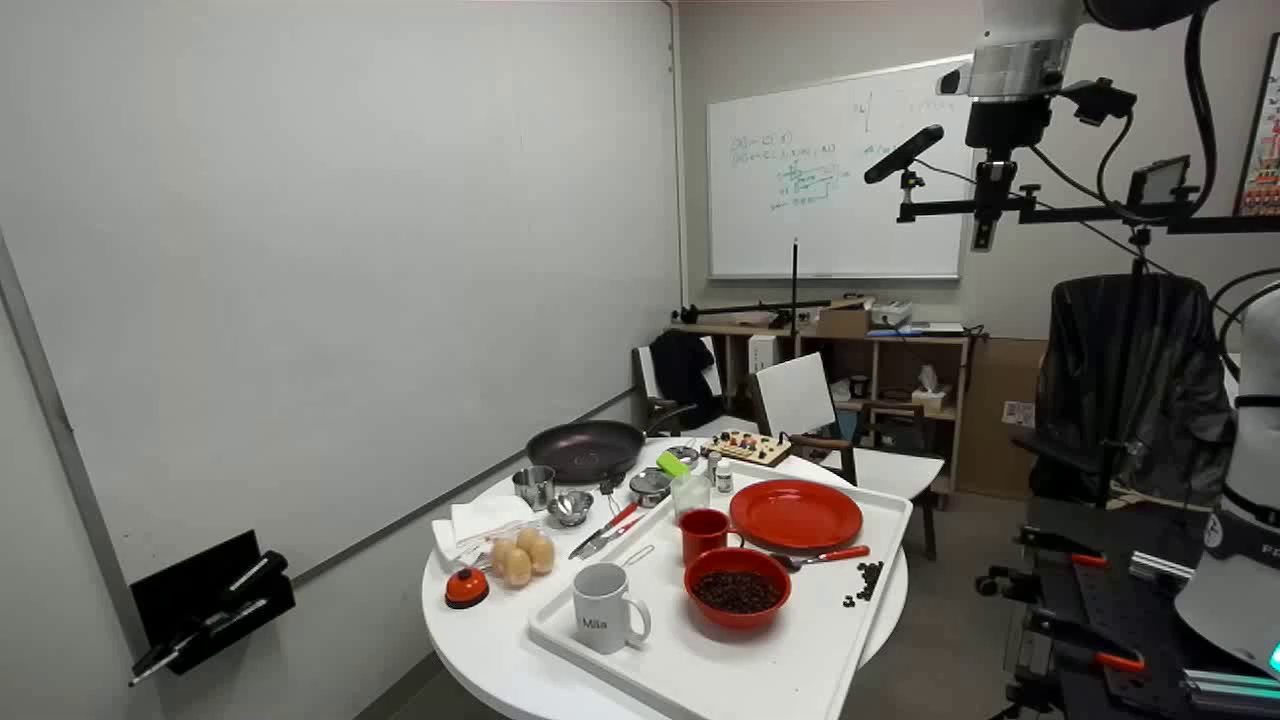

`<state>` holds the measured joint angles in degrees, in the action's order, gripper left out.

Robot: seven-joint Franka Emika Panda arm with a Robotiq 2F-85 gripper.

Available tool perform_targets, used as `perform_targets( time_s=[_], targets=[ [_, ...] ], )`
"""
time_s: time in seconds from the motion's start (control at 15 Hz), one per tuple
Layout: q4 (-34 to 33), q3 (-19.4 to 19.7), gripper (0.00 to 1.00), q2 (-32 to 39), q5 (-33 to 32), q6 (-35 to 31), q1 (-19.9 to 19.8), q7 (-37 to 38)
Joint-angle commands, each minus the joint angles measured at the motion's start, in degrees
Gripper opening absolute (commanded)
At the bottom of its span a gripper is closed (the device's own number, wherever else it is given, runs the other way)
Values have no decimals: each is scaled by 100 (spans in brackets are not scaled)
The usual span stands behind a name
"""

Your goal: Use the spoon to stir the contents in the red bowl

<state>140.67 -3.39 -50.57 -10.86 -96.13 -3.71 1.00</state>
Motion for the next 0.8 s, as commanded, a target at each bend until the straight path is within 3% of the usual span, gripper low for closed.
perform_targets(
  time_s=[0.0, 0.73],
  targets=[
    [-13, 66, 100, 10, -57, 21, 108, 65],
    [-28, 49, 100, 121, -90, -76, 157, 25]
  ],
)
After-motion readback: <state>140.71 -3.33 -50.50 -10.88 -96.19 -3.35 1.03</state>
